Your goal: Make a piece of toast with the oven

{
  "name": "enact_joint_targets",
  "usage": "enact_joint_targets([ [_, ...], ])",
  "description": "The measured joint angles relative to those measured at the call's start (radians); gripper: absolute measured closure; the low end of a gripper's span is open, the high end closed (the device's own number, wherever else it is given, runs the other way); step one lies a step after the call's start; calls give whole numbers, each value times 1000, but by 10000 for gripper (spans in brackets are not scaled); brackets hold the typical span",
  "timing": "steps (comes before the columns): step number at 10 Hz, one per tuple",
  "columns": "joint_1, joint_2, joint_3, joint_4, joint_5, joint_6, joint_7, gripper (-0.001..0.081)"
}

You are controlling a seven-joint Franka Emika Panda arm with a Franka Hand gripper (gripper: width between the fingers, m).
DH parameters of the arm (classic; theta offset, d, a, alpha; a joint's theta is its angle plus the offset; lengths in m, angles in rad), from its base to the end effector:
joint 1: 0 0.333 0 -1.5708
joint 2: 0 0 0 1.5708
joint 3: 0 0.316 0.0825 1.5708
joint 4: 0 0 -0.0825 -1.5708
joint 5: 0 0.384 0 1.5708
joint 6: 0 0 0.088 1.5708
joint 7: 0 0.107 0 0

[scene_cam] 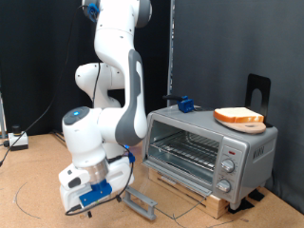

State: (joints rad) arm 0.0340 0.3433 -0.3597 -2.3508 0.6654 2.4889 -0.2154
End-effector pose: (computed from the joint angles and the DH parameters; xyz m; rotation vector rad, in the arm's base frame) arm 0.4620 -0.1684 0.1806 -2.7170 0.9412 0.1102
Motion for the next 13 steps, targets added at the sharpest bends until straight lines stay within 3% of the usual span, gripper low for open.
enact_joint_targets([
  [1,-13,-35,-1,-5,0,-50,-19,-3],
  [3,-13,-32,4,-5,9,-56,-39,-3],
  [6,-30,-108,5,-1,50,-240,-154,-3],
  [9,-45,-201,-4,0,48,-418,-155,-3],
  [13,-45,-322,-6,-7,-6,-552,-119,-3],
])
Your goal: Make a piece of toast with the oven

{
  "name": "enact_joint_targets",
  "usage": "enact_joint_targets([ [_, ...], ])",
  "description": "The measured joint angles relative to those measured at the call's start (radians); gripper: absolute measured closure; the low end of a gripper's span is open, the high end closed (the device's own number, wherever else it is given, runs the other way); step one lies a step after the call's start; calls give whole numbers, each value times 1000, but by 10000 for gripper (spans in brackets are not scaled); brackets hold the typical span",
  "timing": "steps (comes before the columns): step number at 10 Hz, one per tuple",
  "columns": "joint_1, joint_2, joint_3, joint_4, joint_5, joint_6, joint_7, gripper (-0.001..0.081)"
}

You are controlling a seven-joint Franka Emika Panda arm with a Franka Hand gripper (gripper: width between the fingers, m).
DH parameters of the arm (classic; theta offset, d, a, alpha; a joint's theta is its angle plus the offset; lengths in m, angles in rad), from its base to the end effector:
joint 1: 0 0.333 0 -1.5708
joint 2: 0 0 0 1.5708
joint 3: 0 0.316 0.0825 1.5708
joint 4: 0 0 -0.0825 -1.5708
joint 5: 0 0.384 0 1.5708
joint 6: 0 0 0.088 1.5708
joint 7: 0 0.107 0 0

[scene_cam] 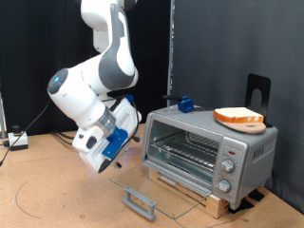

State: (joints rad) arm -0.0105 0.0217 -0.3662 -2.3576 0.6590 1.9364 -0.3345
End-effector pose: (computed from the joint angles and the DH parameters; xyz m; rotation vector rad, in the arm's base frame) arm 0.4415 -0.1298 0.3022 -2.4174 0.5234 0.2652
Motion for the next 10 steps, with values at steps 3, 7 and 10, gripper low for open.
enact_joint_targets([
  [3,0,-109,5,-40,-40,-12,67,-3],
  [7,14,-116,13,17,51,-210,-187,-3],
  [10,35,-164,39,62,-6,-323,-453,-3],
])
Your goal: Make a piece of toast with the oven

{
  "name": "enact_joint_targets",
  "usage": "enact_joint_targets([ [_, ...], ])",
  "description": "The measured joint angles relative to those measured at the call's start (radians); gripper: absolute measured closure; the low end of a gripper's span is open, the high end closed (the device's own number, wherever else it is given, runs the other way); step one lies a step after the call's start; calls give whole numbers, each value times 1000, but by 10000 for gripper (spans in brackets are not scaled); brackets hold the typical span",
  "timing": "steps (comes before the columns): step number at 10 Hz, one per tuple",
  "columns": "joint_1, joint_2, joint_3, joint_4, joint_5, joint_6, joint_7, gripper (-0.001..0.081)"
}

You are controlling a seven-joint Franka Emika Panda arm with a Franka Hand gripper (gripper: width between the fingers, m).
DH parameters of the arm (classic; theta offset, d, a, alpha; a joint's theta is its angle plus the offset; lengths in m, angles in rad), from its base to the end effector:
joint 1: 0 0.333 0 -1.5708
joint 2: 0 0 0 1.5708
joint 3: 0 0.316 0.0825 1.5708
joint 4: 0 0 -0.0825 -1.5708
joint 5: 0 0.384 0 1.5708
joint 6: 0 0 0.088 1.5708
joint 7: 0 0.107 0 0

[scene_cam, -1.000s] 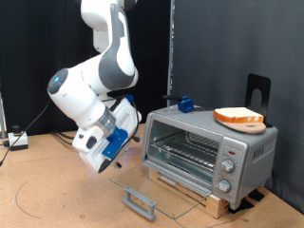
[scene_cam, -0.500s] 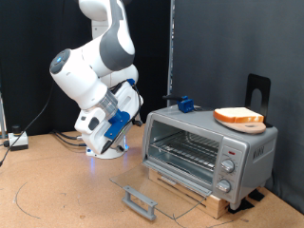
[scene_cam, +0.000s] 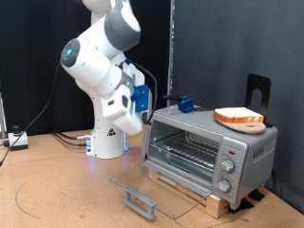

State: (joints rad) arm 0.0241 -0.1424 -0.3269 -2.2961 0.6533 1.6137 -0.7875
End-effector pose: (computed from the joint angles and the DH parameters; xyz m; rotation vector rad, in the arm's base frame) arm 0.4337 -0.0713 0.3953 -2.2654 -0.3200 0.1323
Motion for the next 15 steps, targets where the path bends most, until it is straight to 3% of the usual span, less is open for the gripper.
enact_joint_targets([
  [2,12,-46,27,15,-110,-39,-95,-3],
  [4,12,-50,28,11,-48,-32,-102,-3],
  [6,29,-99,36,8,29,-32,-245,-3],
  [8,39,-164,54,2,41,-23,-339,-3],
  [11,39,-276,118,-17,12,20,-322,-3],
  [15,37,-416,197,-37,-38,4,-181,-3],
])
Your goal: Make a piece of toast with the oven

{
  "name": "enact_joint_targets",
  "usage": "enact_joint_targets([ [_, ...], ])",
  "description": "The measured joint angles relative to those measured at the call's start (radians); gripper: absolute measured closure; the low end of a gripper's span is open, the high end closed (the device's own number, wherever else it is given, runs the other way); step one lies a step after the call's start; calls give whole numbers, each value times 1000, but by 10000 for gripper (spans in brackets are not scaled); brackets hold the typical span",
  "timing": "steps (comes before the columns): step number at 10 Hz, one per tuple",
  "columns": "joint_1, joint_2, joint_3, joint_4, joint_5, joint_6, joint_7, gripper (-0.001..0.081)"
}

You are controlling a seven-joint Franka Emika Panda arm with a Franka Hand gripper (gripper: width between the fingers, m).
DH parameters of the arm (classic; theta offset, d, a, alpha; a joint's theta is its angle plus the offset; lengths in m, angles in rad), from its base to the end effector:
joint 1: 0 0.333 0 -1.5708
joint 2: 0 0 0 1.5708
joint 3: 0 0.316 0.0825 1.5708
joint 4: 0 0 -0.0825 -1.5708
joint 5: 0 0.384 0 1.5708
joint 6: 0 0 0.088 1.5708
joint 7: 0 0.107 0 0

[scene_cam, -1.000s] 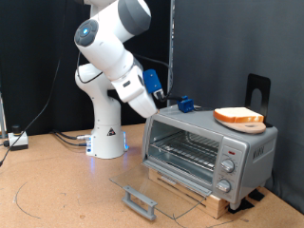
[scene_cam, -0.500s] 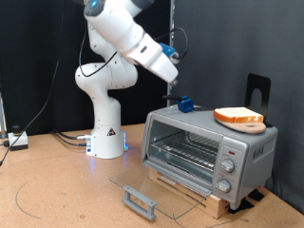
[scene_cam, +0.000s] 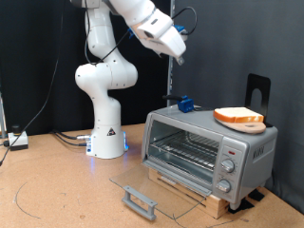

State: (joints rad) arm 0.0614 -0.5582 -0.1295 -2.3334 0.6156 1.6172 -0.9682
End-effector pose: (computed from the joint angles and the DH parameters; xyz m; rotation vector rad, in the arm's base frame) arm 0.3718 0.0267 0.5487 -2.2438 -1.0066 -0.2451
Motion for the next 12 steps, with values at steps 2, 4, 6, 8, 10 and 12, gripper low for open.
enact_joint_targets([
  [2,-1,-60,14,-9,0,-83,95,-3],
  [4,-1,-66,9,-10,1,-111,115,-3],
  [6,2,-91,49,-44,-21,-81,69,-3],
  [8,8,-143,105,-107,-26,-72,57,-3],
  [10,5,-204,177,-195,-26,29,104,-3],
  [12,-2,-261,250,-300,-26,139,167,-3],
])
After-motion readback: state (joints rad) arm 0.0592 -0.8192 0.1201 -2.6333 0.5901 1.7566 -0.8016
